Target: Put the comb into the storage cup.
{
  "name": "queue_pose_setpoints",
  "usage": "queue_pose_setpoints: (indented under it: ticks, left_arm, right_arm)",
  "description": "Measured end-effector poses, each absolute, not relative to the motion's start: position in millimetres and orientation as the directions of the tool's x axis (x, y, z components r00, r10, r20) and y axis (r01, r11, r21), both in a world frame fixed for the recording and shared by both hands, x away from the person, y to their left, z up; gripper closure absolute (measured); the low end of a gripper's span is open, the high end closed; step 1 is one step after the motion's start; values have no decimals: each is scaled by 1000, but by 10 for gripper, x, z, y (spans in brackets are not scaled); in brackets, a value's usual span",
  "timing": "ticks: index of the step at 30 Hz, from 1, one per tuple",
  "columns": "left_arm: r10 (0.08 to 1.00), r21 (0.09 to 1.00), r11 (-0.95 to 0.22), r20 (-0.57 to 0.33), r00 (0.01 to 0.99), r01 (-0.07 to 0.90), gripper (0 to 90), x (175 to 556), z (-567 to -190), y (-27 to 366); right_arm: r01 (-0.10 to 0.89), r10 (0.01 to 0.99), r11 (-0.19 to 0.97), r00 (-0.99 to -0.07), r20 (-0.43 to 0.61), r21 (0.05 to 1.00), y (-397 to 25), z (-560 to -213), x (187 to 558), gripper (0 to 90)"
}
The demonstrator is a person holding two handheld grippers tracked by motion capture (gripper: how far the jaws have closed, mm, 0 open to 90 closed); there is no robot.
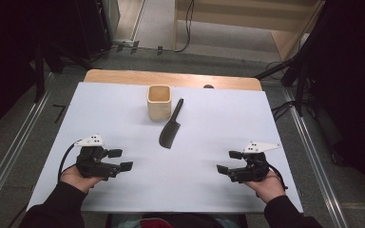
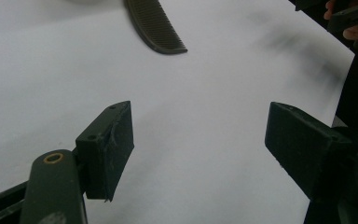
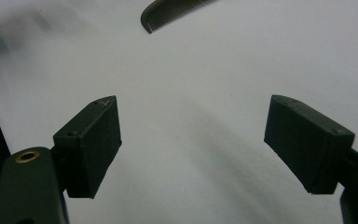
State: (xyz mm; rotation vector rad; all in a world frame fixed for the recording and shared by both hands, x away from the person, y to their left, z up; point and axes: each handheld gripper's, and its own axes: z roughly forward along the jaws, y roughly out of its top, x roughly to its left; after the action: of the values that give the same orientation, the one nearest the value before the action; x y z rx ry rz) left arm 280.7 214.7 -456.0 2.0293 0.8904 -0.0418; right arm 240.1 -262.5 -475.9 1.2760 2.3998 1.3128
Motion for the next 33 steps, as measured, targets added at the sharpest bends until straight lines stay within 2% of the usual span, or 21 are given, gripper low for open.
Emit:
queue_pose_setpoints:
  ticks: [29, 33]
  left_arm:
    - [574, 720, -345, -346, 742, 603, 251, 2818, -4557, 2170]
    - [569, 712, -336, -369, 735, 617, 251, 2828, -4567, 2164]
  right_arm:
    - [619, 709, 271, -646, 282, 737, -2615, -4786, 2455, 177]
    - [618, 711, 269, -645, 281, 738, -2625, -4777, 2436, 178]
